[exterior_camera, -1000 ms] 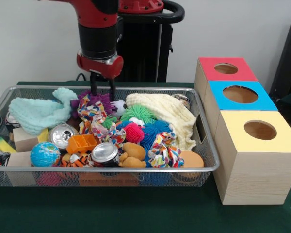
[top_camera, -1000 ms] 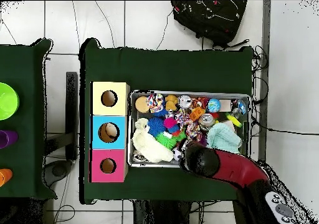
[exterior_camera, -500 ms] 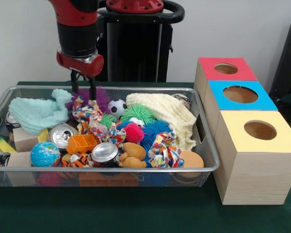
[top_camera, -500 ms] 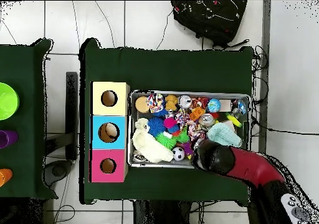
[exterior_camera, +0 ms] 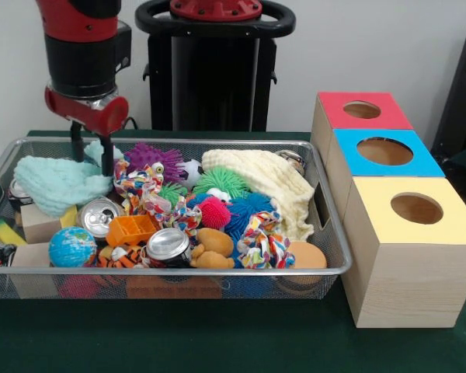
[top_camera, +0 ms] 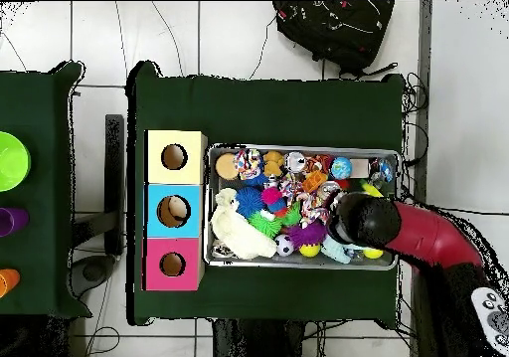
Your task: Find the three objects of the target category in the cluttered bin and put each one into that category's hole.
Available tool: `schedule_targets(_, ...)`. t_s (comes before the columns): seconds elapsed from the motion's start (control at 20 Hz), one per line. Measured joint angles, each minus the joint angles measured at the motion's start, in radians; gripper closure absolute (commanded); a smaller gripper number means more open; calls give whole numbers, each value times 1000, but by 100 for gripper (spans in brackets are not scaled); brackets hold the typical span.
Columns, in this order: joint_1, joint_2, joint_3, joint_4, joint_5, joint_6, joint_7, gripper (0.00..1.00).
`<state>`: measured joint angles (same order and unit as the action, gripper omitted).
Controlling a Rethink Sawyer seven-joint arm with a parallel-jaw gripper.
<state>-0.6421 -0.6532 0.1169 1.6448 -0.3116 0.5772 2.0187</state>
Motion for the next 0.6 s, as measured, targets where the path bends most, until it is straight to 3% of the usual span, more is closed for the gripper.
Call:
schedule_targets(0.25,10,42,6,-57,0,-8,0,0)
schedule_targets(0.6,49,49,11,-68,4,-9,0,0)
